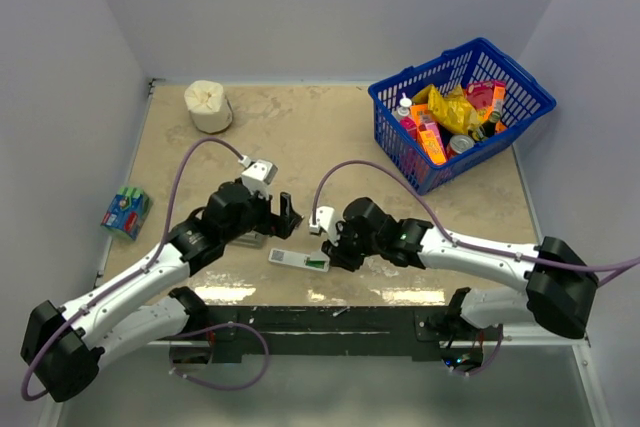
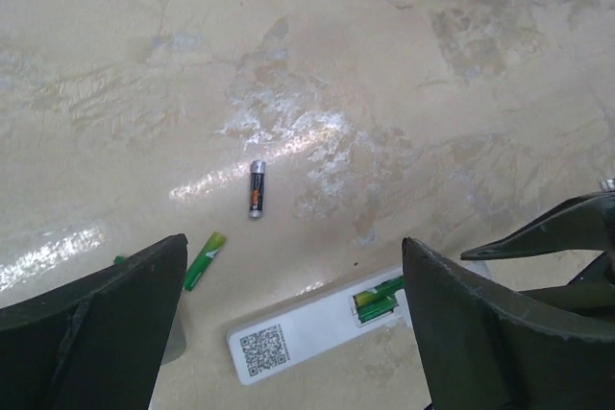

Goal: Load the batteries into the remote control
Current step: Adjust the remote control at the center of the board.

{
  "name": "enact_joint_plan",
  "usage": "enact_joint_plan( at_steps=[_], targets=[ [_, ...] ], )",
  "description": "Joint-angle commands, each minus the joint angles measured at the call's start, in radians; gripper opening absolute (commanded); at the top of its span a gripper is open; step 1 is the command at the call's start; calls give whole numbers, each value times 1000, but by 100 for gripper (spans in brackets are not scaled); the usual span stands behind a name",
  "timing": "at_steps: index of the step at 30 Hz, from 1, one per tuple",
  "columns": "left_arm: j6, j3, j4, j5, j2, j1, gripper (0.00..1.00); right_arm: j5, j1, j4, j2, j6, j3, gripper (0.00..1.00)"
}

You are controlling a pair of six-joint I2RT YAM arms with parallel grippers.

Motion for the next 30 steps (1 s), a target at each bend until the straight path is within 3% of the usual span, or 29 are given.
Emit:
enact_joint_plan(
  at_steps=[1, 6, 9, 12, 14, 21, 30],
  targets=[
    [-91, 47, -86, -100, 30, 6, 96, 101, 5, 46, -68, 54, 28, 5],
    [-218, 161, -300, -183, 165, 3, 100, 288, 3, 11, -139, 95, 53, 4],
    [-391, 153, -352, -190, 179, -13, 97, 370, 5, 0, -170, 114, 62, 4],
    [-612, 133, -413, -264, 189, -99, 95, 411, 3, 12, -205, 127, 56, 4],
    [-771, 130, -465, -316, 224, -174, 95, 417, 3, 32, -233, 134, 44, 4],
    [-1185, 162, -617, -333, 403, -288, 78, 373, 3, 106, -305, 132, -13, 4],
    [-1373, 214, -605, -414, 451, -311, 73, 322, 3, 80, -395, 109, -55, 4]
  ],
)
